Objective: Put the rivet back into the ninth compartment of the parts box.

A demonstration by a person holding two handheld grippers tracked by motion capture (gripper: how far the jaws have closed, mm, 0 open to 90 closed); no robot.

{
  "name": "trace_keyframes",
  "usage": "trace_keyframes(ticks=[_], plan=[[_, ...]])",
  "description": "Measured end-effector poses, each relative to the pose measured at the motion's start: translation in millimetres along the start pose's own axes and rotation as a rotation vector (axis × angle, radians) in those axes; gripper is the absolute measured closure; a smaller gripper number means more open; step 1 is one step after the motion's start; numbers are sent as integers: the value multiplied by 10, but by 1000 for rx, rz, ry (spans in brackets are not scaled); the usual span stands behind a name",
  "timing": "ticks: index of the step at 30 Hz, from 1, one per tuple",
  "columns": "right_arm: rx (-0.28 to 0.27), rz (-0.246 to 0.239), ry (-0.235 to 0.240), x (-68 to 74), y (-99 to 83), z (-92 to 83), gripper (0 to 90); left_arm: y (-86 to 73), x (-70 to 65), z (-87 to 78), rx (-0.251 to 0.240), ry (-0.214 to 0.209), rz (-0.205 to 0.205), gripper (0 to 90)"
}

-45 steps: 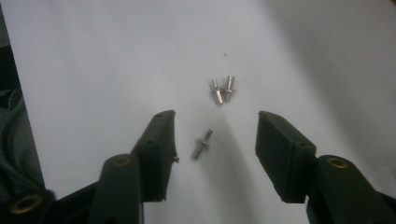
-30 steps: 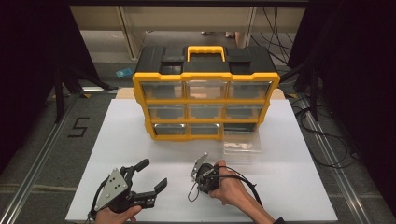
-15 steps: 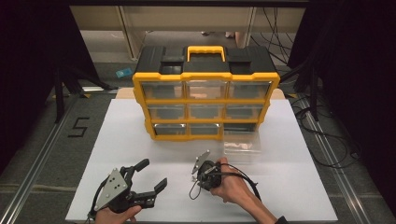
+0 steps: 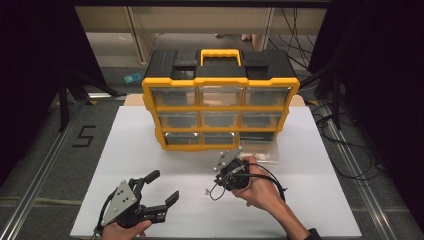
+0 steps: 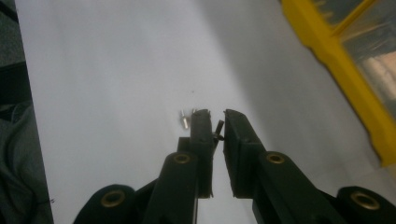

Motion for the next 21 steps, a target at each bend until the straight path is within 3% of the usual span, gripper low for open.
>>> trace_keyframes(ticks=[14, 21], plan=[[-101, 61, -50, -214, -17, -384, 828, 1, -4, 1, 0, -1, -1, 160], [-141, 77, -76, -324, -51, -491, 828, 0, -3, -2, 4, 0, 0, 160]])
Point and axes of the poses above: each handheld gripper's, and its own axes: z roughly forward along the jaws, y roughly out of its top, x roughly to its left, the point moved 6 cm from there along z, roughly forward along the jaws, and after that the axes turned 14 degrees about x, right-handed, at the moved point
